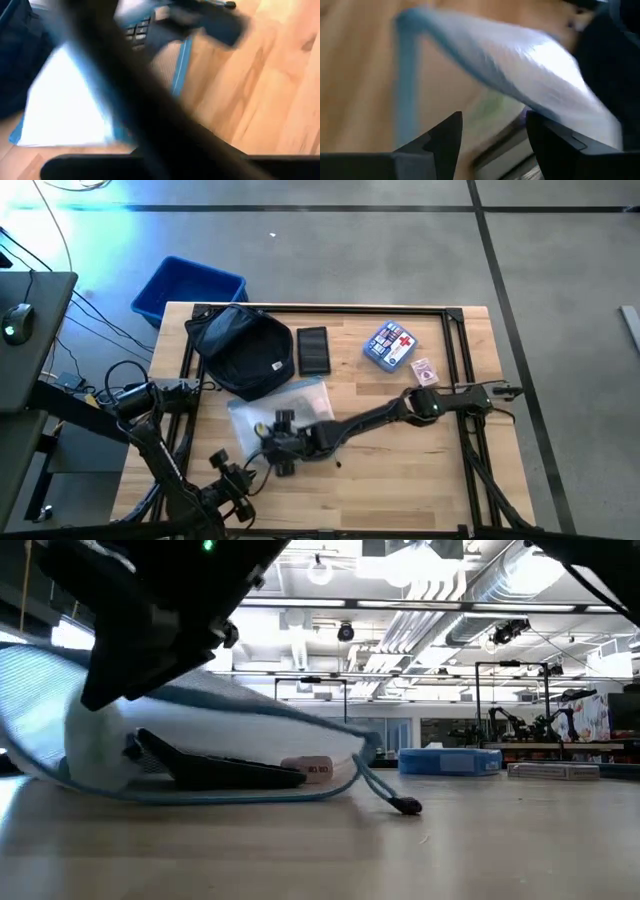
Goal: Unpack backpack
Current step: Put the green earphones into the transparent zip bag
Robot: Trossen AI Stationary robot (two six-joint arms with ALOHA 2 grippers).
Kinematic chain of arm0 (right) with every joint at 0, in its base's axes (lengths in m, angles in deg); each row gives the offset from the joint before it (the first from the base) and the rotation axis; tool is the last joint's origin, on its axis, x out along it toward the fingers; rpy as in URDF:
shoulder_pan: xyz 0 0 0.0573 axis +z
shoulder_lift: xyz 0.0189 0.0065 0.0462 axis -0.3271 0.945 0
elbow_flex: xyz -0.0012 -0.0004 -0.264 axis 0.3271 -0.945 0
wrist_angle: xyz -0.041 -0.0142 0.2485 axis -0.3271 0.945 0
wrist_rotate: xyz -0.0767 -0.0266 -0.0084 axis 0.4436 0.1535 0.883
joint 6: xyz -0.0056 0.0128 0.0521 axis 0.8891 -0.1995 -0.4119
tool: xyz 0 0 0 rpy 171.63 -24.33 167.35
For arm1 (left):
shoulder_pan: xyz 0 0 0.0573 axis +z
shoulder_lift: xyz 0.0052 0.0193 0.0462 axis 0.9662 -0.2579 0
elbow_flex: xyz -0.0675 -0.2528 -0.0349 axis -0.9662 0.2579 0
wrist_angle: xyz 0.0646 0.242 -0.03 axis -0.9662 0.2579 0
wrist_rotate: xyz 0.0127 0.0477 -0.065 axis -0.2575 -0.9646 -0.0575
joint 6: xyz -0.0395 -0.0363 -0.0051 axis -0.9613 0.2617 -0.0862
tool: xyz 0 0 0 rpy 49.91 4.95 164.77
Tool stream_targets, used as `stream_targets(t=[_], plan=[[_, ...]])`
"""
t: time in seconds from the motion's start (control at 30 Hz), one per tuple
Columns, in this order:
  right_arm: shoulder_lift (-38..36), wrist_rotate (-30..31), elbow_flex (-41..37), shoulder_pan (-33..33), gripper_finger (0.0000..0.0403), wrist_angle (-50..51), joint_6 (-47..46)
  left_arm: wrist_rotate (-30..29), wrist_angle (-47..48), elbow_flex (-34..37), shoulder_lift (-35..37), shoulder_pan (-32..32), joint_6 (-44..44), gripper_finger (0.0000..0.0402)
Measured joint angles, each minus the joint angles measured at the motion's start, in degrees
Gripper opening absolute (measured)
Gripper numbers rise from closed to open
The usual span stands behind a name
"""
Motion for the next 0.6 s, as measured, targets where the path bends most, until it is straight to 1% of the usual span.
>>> stream_targets(t=[0.07, 0.1, 0.2, 0.3, 0.37, 0.43, 0.6], plan=[[0.0, -0.29, 0.0, 1.65, 0.0201, 1.38, 1.18, -0.03, 0.23, 0.0, 0.0, -0.25, -0.19, 0.0], [0.0, -1.71, 0.0, 2.32, 0.0199, 1.67, 1.74, -0.04, 0.22, 0.0, 0.0, -0.27, -0.21, 0.0], [0.0, -8.58, 0.0, 3.54, 0.0188, 1.42, 1.26, -0.23, 0.24, 0.0, 0.0, -0.17, -0.19, 0.0], [0.26, -13.51, 0.0, 3.53, 0.0163, 1.08, -0.05, 0.23, 1.18, 0.0, -0.11, -0.07, -0.68, 0.0], [0.56, -17.11, -0.02, 3.14, 0.0139, 0.27, 0.44, 1.62, 2.66, 0.0, -0.25, -0.03, -1.88, 0.0], [1.25, -19.28, -0.02, 2.7, 0.011, -2.33, 0.38, 3.06, 4.16, 0.0, -0.39, -0.05, -3.35, 0.0], [4.33, -19.08, -0.02, 0.68, 0.0019, -6.35, -0.1, 3.15, 5.74, 0.02, -0.66, -0.03, -4.69, 0.0]])
